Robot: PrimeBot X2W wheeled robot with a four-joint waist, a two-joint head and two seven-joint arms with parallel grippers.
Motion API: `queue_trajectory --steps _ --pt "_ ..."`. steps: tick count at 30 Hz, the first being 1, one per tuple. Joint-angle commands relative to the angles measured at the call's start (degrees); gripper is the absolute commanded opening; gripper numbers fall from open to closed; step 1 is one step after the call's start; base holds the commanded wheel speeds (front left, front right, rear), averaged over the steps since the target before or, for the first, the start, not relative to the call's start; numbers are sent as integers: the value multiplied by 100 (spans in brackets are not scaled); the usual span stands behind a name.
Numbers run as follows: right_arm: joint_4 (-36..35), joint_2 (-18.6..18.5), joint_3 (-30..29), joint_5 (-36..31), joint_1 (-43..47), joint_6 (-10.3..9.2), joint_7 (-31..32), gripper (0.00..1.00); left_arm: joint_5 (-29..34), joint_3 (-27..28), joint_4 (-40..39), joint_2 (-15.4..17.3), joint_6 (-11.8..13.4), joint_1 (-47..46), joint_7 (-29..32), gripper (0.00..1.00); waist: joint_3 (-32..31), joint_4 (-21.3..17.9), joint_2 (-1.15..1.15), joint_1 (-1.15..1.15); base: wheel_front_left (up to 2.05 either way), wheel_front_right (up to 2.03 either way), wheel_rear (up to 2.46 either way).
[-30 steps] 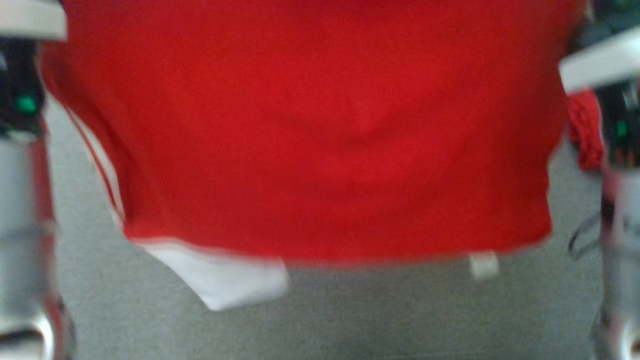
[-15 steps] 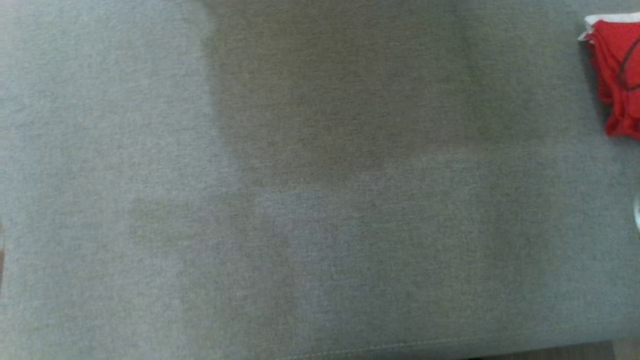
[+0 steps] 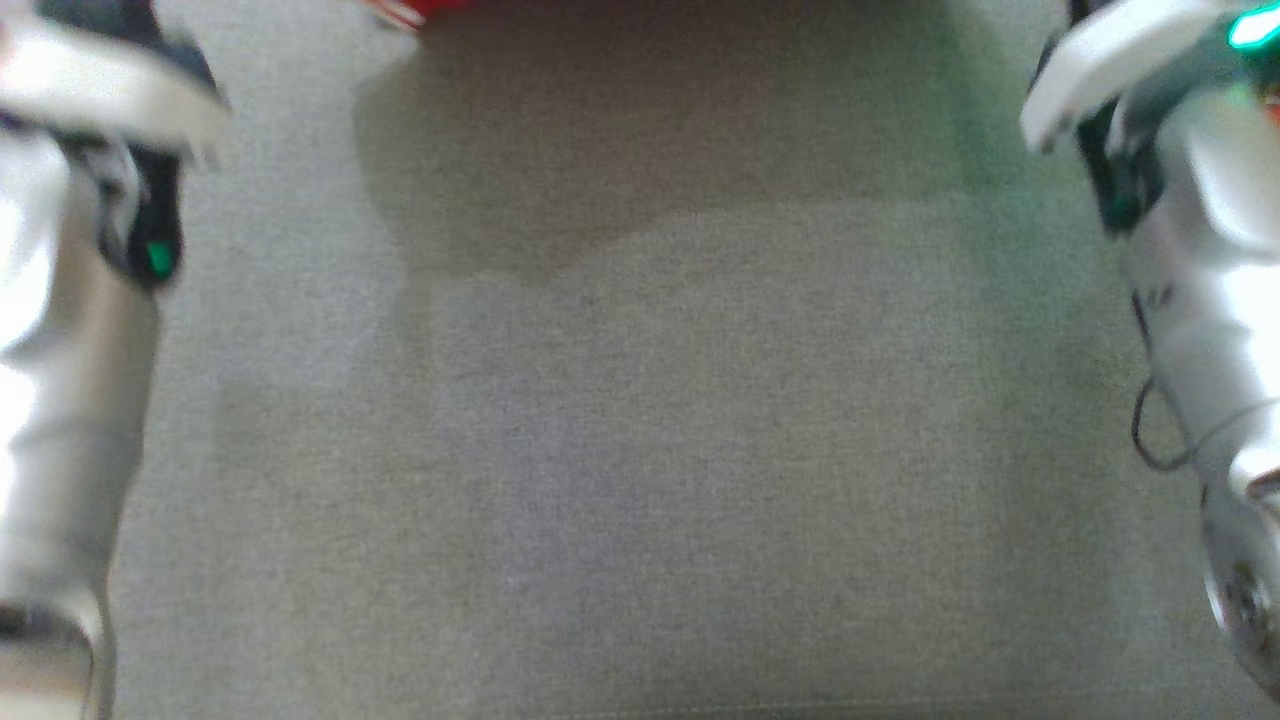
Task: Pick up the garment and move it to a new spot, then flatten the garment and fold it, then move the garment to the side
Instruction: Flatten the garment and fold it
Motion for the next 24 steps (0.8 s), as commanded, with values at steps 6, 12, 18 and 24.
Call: queue_trajectory --steps 6,12,18,24 --pt "145 -196 752 448 582 -5 660 0 -424 -665 -625 832 11 1031 6 0 -501 152 0 0 0 0 0" --pt "-113 -492 1670 1042 1273 -5 1523 0 -712 -1421 -1157 1445 10 1982 257 0 -976 146 0 0 0 0 0" --pt "-916 -991 2545 1995 1921 -5 2380 0 -1017 -1888 -1757 1953 10 2799 697 0 -1401 61 0 0 0 0 0" --pt "-2229 -1790 3482 3227 2629 -5 3466 0 -1336 -2110 -2899 2694 198 3986 1248 0 -1777 -69 0 0 0 0 0"
